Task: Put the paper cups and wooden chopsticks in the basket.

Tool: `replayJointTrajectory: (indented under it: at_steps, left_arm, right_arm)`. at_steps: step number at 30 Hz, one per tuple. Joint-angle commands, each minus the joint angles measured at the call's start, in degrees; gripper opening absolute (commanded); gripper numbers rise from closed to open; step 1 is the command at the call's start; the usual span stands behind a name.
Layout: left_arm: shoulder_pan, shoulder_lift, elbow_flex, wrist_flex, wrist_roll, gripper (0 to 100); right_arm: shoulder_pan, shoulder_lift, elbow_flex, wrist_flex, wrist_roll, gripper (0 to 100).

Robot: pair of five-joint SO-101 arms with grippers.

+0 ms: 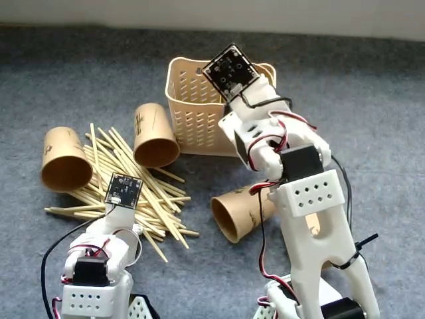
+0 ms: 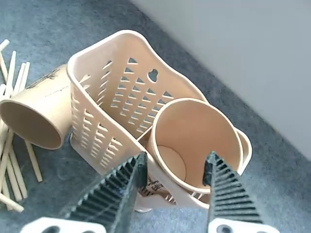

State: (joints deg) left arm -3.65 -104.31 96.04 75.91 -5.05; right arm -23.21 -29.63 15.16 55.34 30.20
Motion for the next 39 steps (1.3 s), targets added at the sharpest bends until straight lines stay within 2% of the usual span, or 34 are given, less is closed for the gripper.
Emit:
replayJointTrajectory:
  at_steps: [1, 6, 11, 20, 27, 32, 35, 39]
  left_arm:
    - [0.9, -0.8, 1.1, 0.2, -0.4, 2]
    - [0.9, -0.8, 1.1, 0.2, -0.4, 2]
    - [0.9, -0.8, 1.1, 0.2, -0.4, 2]
    - [0.9, -0.8, 1.1, 0.2, -0.4, 2]
    - [0.9, -0.8, 1.1, 0.2, -0.4, 2]
    - [0.9, -0.8, 1.1, 0.2, -0.4, 2]
    - [0.9, -0.8, 1.1, 0.2, -0.4, 2]
    - [0.9, -0.8, 1.1, 0.2, -0.4, 2]
  right_arm:
    - [-0.7, -2.2, -1.9, 2.6, 0.4, 19.4]
    - [-0.8, -4.4, -1.7, 7.0, 0.4, 19.4]
    - [-0.8, -10.3, -1.5, 9.5, -4.9, 19.4]
    - [-8.7, -14.4, -1.2, 18.9, -7.5, 19.4]
    - [-12.0, -14.3, -1.2, 25.2, -14.9, 19.4]
    - [-12.8, -14.2, -1.1, 29.9, -15.3, 19.4]
    - [-12.9, -14.2, 2.3, 29.3, -16.1, 19.4]
    - [-14.5, -14.2, 10.5, 22.7, -22.2, 19.4]
